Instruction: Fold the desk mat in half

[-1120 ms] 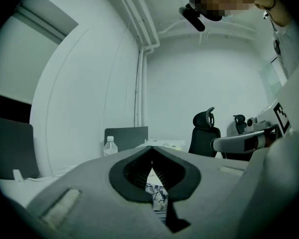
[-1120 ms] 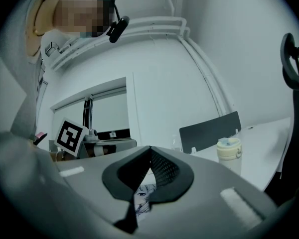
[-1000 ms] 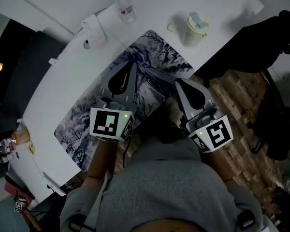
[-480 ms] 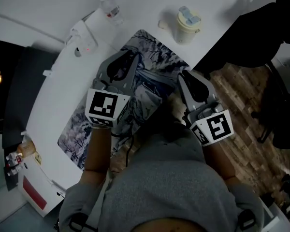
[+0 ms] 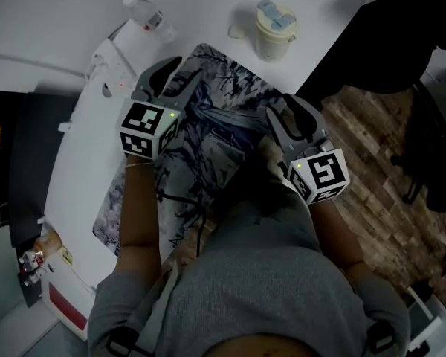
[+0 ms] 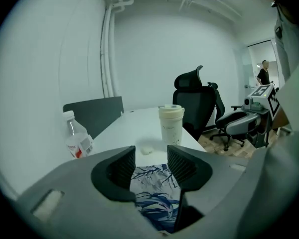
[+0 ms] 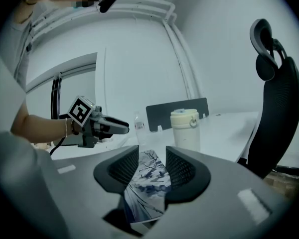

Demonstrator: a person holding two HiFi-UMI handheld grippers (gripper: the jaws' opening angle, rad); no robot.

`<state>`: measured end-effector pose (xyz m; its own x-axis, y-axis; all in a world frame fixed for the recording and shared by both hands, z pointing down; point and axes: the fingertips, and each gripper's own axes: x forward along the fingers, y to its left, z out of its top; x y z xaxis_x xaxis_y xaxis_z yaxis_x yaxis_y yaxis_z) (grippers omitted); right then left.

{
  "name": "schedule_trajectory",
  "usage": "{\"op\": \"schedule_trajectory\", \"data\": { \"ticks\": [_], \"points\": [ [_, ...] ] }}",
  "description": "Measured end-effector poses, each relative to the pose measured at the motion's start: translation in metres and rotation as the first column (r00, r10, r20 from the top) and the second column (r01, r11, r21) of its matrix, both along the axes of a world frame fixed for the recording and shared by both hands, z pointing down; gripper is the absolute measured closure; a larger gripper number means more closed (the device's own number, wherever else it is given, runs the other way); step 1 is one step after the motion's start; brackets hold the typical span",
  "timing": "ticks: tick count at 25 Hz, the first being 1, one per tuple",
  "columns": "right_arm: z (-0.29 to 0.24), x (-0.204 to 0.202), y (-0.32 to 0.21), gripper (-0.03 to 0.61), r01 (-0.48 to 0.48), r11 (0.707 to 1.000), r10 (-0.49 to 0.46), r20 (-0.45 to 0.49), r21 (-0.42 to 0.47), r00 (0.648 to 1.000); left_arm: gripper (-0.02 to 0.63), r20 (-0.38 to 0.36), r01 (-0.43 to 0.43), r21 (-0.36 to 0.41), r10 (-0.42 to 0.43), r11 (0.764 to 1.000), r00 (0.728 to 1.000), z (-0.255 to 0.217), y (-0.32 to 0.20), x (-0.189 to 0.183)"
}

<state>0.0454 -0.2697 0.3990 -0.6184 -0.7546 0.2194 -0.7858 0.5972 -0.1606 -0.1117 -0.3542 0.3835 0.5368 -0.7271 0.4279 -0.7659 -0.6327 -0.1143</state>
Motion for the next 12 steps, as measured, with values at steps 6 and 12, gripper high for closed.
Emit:
{"op": "schedule_trajectory", "data": {
  "ticks": [6,12],
  "points": [
    [0.035,0.009,-0.012,0.407,-0.037,0.997,0.034,-0.056,-0.064,0.998,0.39,0.006,-0.067,-0.078,0.068,0.995,0.998,0.033,-0.029,-0.006],
    [0.071,0.015,-0.027,0.388,-0.076,0.993,0.063,-0.135,-0.092,0.989,0.39,0.049,-0.11,-0.141,0.118,0.984,0.992,0.066,-0.05,-0.003]
  ]
}}
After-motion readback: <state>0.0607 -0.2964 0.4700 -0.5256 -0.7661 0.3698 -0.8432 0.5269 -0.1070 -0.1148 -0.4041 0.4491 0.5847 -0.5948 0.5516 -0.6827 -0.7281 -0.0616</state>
